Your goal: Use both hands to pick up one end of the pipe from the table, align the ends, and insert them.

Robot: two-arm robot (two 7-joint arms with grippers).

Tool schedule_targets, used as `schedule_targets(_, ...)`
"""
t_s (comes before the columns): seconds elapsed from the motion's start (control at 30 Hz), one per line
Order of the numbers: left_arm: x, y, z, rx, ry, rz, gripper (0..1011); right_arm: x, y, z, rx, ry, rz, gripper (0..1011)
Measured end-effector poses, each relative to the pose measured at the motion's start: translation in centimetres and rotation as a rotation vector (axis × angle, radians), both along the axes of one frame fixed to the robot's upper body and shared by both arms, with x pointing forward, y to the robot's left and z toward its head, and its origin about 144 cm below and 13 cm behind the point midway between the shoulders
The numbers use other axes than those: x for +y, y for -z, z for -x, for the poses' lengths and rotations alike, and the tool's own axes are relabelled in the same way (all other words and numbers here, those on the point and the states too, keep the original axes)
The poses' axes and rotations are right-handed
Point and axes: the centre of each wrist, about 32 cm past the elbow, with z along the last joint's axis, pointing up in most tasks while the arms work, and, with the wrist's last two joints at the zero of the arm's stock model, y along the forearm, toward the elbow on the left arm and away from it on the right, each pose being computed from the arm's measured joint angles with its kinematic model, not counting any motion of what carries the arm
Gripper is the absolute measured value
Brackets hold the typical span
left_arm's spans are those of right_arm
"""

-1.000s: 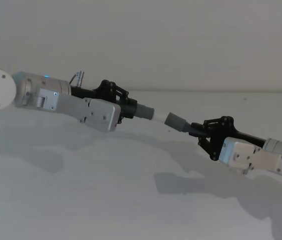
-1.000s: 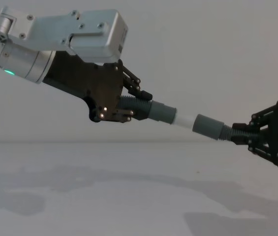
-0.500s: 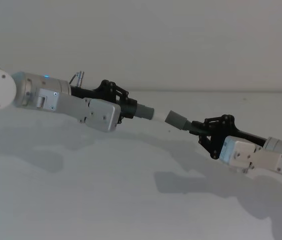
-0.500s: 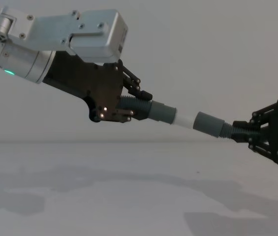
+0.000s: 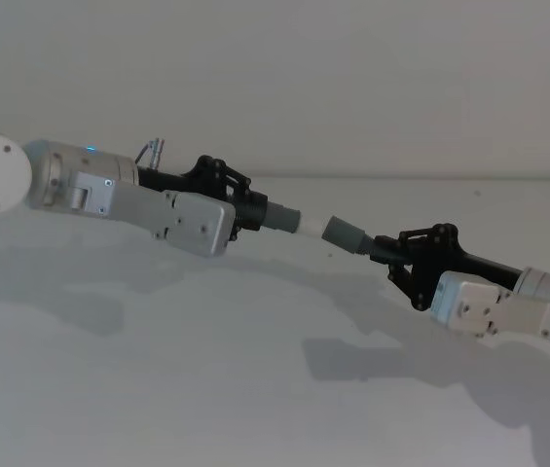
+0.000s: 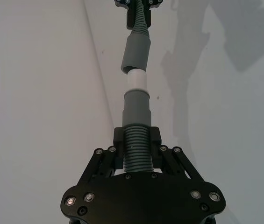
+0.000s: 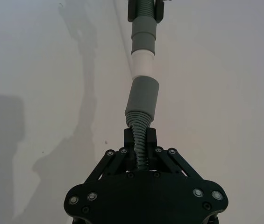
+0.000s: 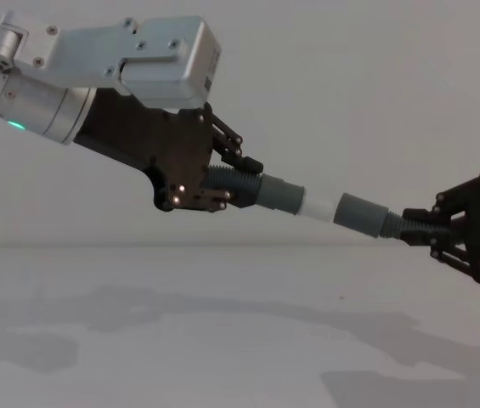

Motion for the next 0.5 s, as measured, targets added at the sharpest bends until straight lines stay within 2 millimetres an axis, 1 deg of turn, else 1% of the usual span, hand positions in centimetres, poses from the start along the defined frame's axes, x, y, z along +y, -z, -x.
schedule_targets(0.5, 0.00, 0.00, 0.00, 0.000, 0.000, 0.000, 305, -0.01, 0.00, 0.07, -0.021, -0.009, 0.020, 119)
